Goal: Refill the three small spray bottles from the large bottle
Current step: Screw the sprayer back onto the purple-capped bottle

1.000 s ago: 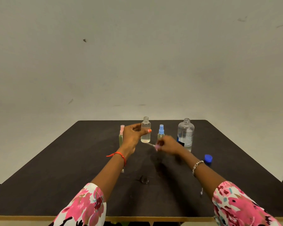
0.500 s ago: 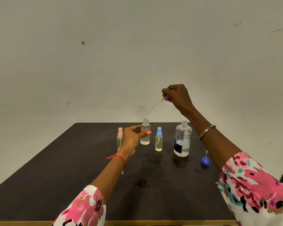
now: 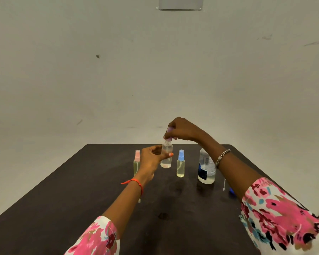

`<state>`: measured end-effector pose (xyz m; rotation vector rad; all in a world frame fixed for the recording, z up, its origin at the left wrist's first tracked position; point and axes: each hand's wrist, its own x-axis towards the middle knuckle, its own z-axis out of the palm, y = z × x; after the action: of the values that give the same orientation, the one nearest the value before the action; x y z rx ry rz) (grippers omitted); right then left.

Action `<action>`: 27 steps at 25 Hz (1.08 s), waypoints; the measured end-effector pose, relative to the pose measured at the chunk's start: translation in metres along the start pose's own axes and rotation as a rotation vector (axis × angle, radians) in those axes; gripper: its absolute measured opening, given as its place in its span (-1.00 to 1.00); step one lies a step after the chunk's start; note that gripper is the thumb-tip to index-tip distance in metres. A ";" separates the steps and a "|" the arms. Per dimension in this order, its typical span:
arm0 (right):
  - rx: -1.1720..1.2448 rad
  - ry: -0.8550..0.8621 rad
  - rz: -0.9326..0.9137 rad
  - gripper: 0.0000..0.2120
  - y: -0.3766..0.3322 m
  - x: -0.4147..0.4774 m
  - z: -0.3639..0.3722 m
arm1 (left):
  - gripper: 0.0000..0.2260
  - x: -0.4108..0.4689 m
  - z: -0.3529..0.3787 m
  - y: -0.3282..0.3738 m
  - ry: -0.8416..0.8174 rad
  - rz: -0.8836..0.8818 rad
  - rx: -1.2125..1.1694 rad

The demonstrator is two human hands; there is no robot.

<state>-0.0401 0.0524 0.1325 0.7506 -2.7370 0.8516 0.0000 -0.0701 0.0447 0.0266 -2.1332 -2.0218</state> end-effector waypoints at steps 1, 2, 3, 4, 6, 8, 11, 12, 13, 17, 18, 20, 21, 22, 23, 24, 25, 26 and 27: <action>-0.015 -0.028 0.011 -0.79 0.000 0.000 0.002 | -0.60 0.000 0.000 0.001 0.003 0.005 -0.004; -0.018 -0.027 0.032 -0.76 0.001 0.000 0.004 | -0.62 0.000 0.000 0.002 0.006 0.007 -0.009; -0.013 -0.006 0.056 -0.73 0.002 0.000 0.007 | -0.62 0.000 0.000 0.002 0.008 0.009 -0.015; -0.011 0.023 0.075 -0.69 0.002 0.000 0.010 | -0.63 -0.001 0.000 0.002 0.009 0.011 -0.019; -0.031 0.066 0.092 -0.63 0.003 -0.001 0.016 | -0.62 -0.002 0.000 0.002 0.011 0.014 -0.020; -0.055 0.053 0.117 -0.55 0.002 -0.001 0.019 | -0.61 -0.003 -0.001 0.001 0.017 0.013 -0.024; -0.030 -0.008 0.129 -0.49 -0.001 -0.002 0.012 | -0.61 -0.003 -0.003 0.004 0.022 0.001 -0.031; 0.001 -0.006 0.108 -0.53 -0.003 -0.003 0.009 | -0.61 -0.002 -0.004 0.005 0.020 0.003 -0.033; 0.051 0.001 0.074 -0.58 -0.004 -0.003 0.005 | -0.61 -0.002 -0.004 0.006 0.019 0.007 -0.034; 0.135 0.024 0.053 -0.60 -0.004 -0.002 0.004 | -0.59 0.001 -0.005 0.010 0.020 0.026 -0.033; 0.142 0.027 0.075 -0.61 -0.004 -0.002 0.003 | -0.59 0.001 -0.005 0.010 0.019 0.029 -0.035; 0.194 -0.003 0.117 -0.61 -0.004 -0.002 -0.001 | -0.59 0.001 -0.006 0.011 0.018 0.029 -0.036; 0.202 -0.022 0.122 -0.61 -0.004 -0.002 -0.003 | -0.59 0.001 -0.006 0.012 0.020 0.025 -0.034; 0.191 -0.039 0.109 -0.61 -0.004 -0.002 -0.004 | -0.59 0.001 -0.006 0.013 0.019 0.021 -0.035; 0.180 -0.048 0.077 -0.61 -0.003 -0.002 -0.004 | -0.59 0.001 -0.006 0.013 0.020 0.020 -0.037; 0.182 -0.049 0.033 -0.61 -0.002 -0.001 -0.003 | -0.59 0.001 -0.006 0.014 0.021 0.021 -0.039; 0.191 -0.037 0.001 -0.62 0.000 -0.001 -0.001 | -0.59 0.001 -0.005 0.015 0.022 0.023 -0.039; 0.193 -0.016 -0.011 -0.65 0.001 0.000 0.001 | -0.59 0.002 -0.005 0.015 0.022 0.026 -0.037; 0.187 0.008 -0.004 -0.68 0.000 0.000 0.002 | -0.59 0.001 -0.005 0.014 0.020 0.027 -0.033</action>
<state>-0.0400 0.0516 0.1304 0.7834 -2.6737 1.1193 0.0013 -0.0743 0.0591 0.0128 -2.0764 -2.0321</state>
